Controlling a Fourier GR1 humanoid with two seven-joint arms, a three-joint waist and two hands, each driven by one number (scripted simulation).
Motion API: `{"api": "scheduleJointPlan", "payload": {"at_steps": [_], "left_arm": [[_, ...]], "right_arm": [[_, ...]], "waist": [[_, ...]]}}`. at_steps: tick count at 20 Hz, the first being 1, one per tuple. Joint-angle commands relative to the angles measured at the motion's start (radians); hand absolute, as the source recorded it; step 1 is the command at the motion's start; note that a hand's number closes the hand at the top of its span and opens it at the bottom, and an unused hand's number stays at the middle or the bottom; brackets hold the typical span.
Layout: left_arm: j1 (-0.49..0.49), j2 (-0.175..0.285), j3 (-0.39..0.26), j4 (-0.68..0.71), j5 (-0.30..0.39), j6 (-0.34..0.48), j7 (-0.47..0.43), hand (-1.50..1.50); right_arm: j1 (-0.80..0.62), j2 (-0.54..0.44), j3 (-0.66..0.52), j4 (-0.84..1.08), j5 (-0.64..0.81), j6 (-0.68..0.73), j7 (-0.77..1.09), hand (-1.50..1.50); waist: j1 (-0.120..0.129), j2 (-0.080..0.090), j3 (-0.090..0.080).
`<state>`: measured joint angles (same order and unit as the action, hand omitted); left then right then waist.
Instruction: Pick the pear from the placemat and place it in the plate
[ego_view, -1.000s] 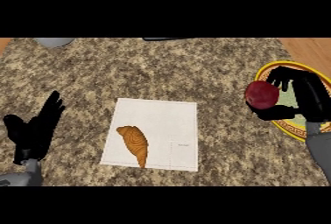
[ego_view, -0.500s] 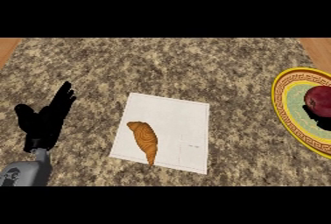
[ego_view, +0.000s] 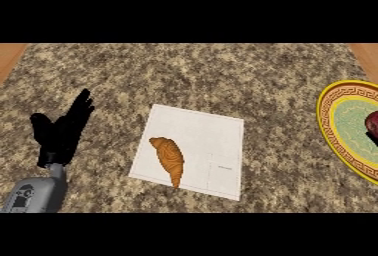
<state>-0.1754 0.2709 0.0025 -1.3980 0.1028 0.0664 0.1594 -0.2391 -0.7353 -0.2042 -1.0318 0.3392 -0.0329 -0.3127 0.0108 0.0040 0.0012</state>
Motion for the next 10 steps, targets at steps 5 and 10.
{"api": "scheduleJointPlan", "payload": {"at_steps": [5,10], "left_arm": [[0.011,0.010,0.034,0.028,0.013,-0.052,-0.040,0.00],[0.033,-0.026,0.007,0.009,-0.019,-0.016,-0.049,0.00]], "right_arm": [[-0.117,-0.018,-0.004,0.335,0.014,0.119,-0.275,-1.50],[-0.176,-0.061,-0.101,0.352,-0.075,0.141,-0.438,-1.50]], "waist": [[0.001,0.000,0.000],[0.004,-0.002,0.001]]}}
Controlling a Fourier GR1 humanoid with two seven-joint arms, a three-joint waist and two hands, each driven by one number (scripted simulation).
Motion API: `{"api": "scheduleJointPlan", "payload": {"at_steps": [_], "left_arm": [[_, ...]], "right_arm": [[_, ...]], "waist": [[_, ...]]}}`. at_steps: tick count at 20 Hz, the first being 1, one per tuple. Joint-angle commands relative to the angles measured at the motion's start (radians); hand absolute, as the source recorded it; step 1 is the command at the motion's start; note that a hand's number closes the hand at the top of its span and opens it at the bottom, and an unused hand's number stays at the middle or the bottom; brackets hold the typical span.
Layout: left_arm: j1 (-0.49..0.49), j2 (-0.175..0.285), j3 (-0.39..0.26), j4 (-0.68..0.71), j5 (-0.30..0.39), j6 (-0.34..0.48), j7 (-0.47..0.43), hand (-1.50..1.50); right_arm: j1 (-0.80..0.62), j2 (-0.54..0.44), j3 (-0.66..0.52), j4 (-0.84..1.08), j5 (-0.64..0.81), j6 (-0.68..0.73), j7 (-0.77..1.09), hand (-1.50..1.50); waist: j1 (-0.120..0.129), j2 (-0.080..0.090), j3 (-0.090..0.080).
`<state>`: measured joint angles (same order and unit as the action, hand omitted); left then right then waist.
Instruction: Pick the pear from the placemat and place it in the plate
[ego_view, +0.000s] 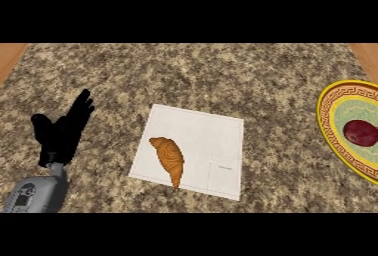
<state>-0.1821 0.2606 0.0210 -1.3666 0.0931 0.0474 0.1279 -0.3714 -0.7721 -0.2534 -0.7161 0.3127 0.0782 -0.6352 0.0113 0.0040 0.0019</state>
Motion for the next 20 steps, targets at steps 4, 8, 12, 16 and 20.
{"api": "scheduleJointPlan", "payload": {"at_steps": [4,8,12,16,20], "left_arm": [[0.020,-0.006,0.002,0.005,-0.009,0.004,-0.002,0.00],[-0.045,0.024,0.032,0.012,0.010,-0.016,0.057,0.00],[-0.038,0.016,0.044,-0.005,0.016,-0.006,0.054,0.00],[0.033,-0.009,0.011,-0.060,-0.012,0.004,0.043,0.00],[0.045,0.003,0.033,-0.036,-0.010,-0.033,-0.011,0.00]], "right_arm": [[-0.036,0.030,-0.106,-0.058,-0.204,0.202,-0.178,-1.50],[-0.045,0.004,-0.168,-0.099,-0.325,0.338,-0.003,-1.50],[-0.011,-0.005,-0.188,-0.038,-0.419,0.507,0.134,-1.50],[-0.014,-0.086,-0.234,0.021,-0.496,0.648,0.207,-1.50],[0.043,-0.099,-0.240,0.046,-0.481,0.678,0.082,-1.50]], "waist": [[-0.017,-0.009,-0.002],[-0.025,-0.008,-0.003],[-0.022,-0.007,-0.003],[-0.011,-0.005,-0.002],[-0.008,-0.003,-0.001]]}}
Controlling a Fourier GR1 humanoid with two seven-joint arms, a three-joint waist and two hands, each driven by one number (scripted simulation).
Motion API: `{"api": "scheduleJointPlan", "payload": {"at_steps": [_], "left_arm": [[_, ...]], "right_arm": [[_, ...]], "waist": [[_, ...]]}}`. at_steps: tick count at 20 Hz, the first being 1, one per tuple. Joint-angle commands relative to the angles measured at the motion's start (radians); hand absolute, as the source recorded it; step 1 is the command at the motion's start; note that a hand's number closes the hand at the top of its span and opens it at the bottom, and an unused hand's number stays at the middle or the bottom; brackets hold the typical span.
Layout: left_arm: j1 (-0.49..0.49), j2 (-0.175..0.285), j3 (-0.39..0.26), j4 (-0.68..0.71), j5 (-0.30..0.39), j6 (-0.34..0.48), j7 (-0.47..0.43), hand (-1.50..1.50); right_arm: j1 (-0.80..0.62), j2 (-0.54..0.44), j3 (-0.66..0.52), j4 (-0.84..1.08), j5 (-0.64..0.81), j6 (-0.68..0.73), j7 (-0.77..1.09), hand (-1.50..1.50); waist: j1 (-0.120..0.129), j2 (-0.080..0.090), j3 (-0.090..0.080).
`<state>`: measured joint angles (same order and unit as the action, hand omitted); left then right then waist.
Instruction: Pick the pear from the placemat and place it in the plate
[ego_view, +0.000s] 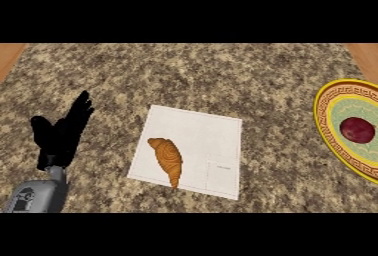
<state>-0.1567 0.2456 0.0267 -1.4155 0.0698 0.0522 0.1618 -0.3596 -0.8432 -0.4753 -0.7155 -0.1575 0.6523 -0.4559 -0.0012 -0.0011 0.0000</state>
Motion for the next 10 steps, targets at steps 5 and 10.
{"api": "scheduleJointPlan", "payload": {"at_steps": [5,10], "left_arm": [[-0.022,0.004,0.006,-0.003,-0.003,-0.031,0.019,0.00],[-0.011,-0.004,0.017,0.004,-0.008,-0.026,0.004,0.00]], "right_arm": [[-0.015,-0.082,-0.004,0.194,0.047,0.099,-0.218,-1.50],[-0.012,-0.114,0.000,0.246,0.053,0.096,-0.245,-1.50]], "waist": [[0.016,0.006,0.003],[0.014,0.005,0.002]]}}
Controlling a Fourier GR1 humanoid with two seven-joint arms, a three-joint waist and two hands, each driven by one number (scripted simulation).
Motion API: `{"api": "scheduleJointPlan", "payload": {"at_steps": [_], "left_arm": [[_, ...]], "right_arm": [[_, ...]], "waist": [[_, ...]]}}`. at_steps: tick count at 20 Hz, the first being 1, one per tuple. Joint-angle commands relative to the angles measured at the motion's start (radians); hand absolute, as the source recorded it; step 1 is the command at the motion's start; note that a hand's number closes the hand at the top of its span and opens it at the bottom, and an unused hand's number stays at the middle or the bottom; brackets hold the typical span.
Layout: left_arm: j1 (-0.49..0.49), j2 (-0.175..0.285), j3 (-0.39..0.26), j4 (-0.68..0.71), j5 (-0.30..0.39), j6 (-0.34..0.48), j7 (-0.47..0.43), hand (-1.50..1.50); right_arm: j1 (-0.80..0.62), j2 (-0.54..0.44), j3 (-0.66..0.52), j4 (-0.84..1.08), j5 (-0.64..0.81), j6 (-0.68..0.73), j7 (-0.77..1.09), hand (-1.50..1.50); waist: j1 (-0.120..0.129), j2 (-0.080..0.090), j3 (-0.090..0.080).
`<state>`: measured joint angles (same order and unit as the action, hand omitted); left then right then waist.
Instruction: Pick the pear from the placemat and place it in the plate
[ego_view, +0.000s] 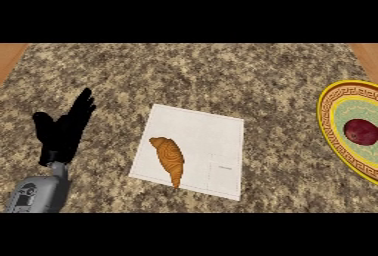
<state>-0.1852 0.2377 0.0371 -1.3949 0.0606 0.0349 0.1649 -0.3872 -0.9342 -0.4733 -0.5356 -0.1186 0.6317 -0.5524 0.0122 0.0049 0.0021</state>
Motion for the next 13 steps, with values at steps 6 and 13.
{"api": "scheduleJointPlan", "payload": {"at_steps": [6,13], "left_arm": [[-0.048,0.018,0.041,0.033,0.028,-0.023,0.031,0.00],[0.017,-0.032,-0.012,0.004,-0.025,0.004,-0.034,0.00]], "right_arm": [[0.006,-0.063,0.017,0.138,0.042,0.109,-0.197,-1.50],[0.040,-0.071,0.059,0.167,0.091,0.062,-0.276,-1.50]], "waist": [[0.008,0.004,0.002],[0.010,0.003,0.003]]}}
